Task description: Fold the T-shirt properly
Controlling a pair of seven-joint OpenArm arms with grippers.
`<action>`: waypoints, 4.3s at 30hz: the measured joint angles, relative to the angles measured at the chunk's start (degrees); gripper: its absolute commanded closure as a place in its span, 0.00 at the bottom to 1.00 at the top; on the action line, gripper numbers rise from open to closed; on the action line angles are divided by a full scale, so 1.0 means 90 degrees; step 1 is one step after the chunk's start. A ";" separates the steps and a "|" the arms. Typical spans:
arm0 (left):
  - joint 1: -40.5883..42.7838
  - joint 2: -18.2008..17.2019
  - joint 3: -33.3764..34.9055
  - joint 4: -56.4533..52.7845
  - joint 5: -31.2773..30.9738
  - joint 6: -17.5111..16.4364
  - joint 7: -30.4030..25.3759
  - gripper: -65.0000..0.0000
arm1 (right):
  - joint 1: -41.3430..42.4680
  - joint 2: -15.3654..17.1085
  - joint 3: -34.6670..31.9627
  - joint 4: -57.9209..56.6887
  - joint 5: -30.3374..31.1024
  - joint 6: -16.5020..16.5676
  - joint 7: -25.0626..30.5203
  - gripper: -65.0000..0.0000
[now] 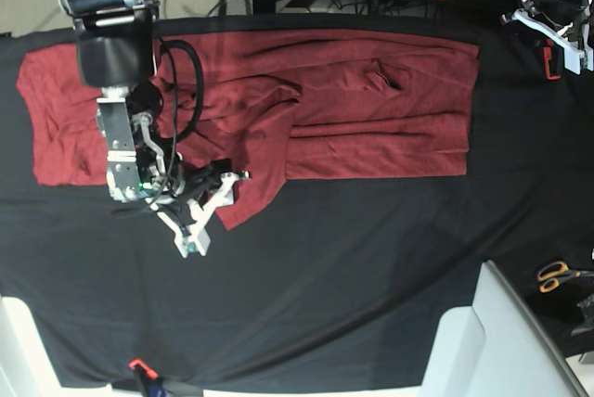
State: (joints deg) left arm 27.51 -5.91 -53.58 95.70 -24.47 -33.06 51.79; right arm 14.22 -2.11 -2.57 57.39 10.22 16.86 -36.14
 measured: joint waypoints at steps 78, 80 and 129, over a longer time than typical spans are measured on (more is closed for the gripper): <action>-0.0175 -0.0085 -0.0005 -0.0012 0.0002 0.0000 -0.0017 1.00 | -0.1457 -0.0415 -0.5008 0.3470 0.0012 -0.0831 -0.0478 1.00; -0.0177 -0.0085 -0.0005 -0.0012 0.0005 0.0000 -0.0017 1.00 | -0.1467 -0.0418 -0.5008 0.3470 0.0012 -0.0828 -0.0481 1.00; -0.2166 -0.0702 0.0651 -0.3364 -0.0464 -0.0721 -0.0401 0.00 | -0.3594 0.1455 -0.2771 0.5355 0.0034 -0.0826 -0.0437 0.23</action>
State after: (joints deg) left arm 8.01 -12.23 -47.72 65.43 -28.64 -39.55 48.18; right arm -18.13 10.98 -27.51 105.58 10.52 9.43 -40.07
